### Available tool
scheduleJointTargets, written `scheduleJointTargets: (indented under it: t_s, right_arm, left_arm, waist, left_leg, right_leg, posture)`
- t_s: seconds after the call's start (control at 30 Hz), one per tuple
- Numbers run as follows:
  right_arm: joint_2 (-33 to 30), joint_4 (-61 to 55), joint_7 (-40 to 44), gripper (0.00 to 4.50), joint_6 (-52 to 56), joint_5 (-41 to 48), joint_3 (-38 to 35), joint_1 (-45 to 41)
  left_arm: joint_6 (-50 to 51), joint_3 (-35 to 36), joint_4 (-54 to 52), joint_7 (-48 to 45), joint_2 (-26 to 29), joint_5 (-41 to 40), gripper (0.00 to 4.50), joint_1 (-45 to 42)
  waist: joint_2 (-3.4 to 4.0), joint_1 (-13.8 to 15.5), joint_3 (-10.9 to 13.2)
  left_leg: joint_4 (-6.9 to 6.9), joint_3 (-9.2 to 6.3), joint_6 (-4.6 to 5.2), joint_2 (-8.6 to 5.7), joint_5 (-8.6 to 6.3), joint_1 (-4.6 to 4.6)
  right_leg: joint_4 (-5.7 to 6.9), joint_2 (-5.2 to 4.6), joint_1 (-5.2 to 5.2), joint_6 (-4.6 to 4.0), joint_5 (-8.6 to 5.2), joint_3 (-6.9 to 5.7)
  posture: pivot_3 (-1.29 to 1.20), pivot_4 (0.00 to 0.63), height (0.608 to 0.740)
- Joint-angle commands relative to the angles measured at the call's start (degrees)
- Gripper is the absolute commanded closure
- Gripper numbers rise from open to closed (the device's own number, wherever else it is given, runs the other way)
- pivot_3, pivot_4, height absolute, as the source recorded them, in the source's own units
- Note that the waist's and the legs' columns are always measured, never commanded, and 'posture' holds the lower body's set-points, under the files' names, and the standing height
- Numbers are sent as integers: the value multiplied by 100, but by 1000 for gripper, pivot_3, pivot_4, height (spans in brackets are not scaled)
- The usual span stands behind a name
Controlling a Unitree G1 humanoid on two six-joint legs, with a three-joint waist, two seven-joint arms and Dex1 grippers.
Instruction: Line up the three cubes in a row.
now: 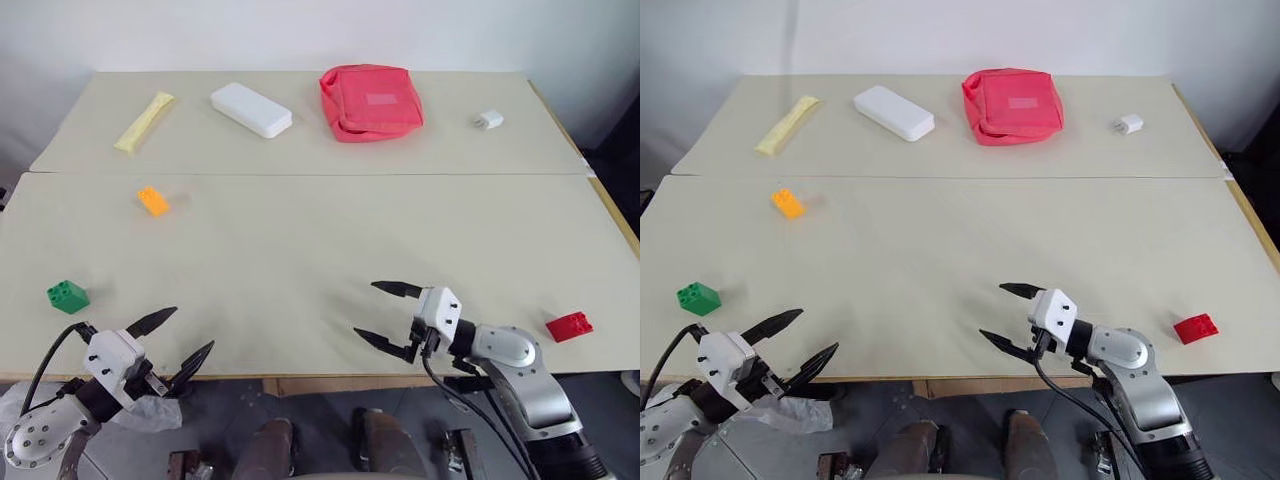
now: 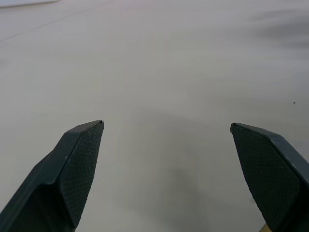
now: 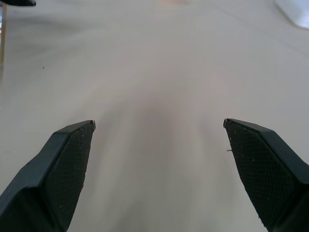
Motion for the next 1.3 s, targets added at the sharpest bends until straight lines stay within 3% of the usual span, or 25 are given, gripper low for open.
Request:
scheduleJointTargets:
  t_s: [0.03, 0.23, 0.33, 0.43, 0.6, 0.73, 1.0, 1.13, 1.3]
  right_arm:
    - [-122, -420, -38, 0, 234, 256, -165, -30]
    - [-505, -1281, -479, 0, 903, 738, -1164, 370]
    - [-635, -1829, -874, 0, 1303, 1007, -2030, 808]
    - [-612, -2205, -1349, 0, 1732, 1398, -3408, 1379]
    - [-308, -2056, -1645, 0, 1741, 1602, -5283, 2418]
    - [23, -1221, -1141, 0, 1210, 1535, -6222, 3561]
    - [-174, -277, -447, 0, 919, 1539, -6262, 4352]
    - [-889, -305, -184, 0, 1691, 1995, -6258, 4182]
    - [-1903, -268, -184, 0, 2876, 2104, -5630, 3701]
  left_arm:
    - [73, -92, -45, -109, 169, -65, 36, -255]
    - [684, -955, -175, -555, 241, -449, 36, -1236]
    - [763, -1572, 16, -757, 96, -365, 36, -2042]
    - [854, -2209, 364, -1108, -52, -277, 36, -2896]
    - [1004, -2791, 853, -1712, -182, -369, 36, -3827]
    - [1046, -2989, 1253, -2104, -244, -378, 36, -4370]
    - [564, -2910, 1762, -2403, -164, -134, 36, -4485]
    - [554, -2846, 1737, -2419, -51, -136, 36, -4329]
    - [440, -2860, 1665, -2203, -129, -26, 36, -4209]
  waist:
    - [0, 10, 0]
    - [4, 70, 1]
    - [2, 142, 0]
    - [11, 187, -5]
    - [9, 139, -7]
    - [15, 145, -11]
    - [25, 0, -16]
    - [26, -24, -17]
    - [23, 13, -16]
  left_leg:
    - [1, 0, 0, 0, 0, 0]
    - [1, -4, 0, -2, 0, -2]
    - [8, -13, -1, -4, 1, -7]
    - [12, -13, 0, -9, 2, -5]
    - [6, 1, 2, -8, 3, -1]
    - [4, 4, 3, -5, 4, 1]
    - [-8, 52, 15, 1, 3, 42]
    - [-16, 82, 23, 8, -2, 71]
    - [-15, 87, 25, 15, -3, 80]
  right_leg:
    - [1, 0, 0, 0, 0, 0]
    - [4, -2, 1, 0, 0, -3]
    - [7, -1, 2, 1, 1, -12]
    - [22, 0, 5, 4, 3, -14]
    - [28, 11, 9, 8, 4, -10]
    - [27, 19, 11, 8, 4, -6]
    - [19, 14, 18, 11, 4, 49]
    - [24, 17, 26, 13, 5, 81]
    - [24, 19, 33, 13, 5, 86]
  posture:
    - [0, 150, 740]
    - [0, 150, 740]
    - [0, 150, 740]
    - [0, 150, 740]
    - [0, 150, 740]
    - [0, 150, 740]
    - [0, 150, 740]
    - [0, 150, 740]
    - [0, 150, 740]
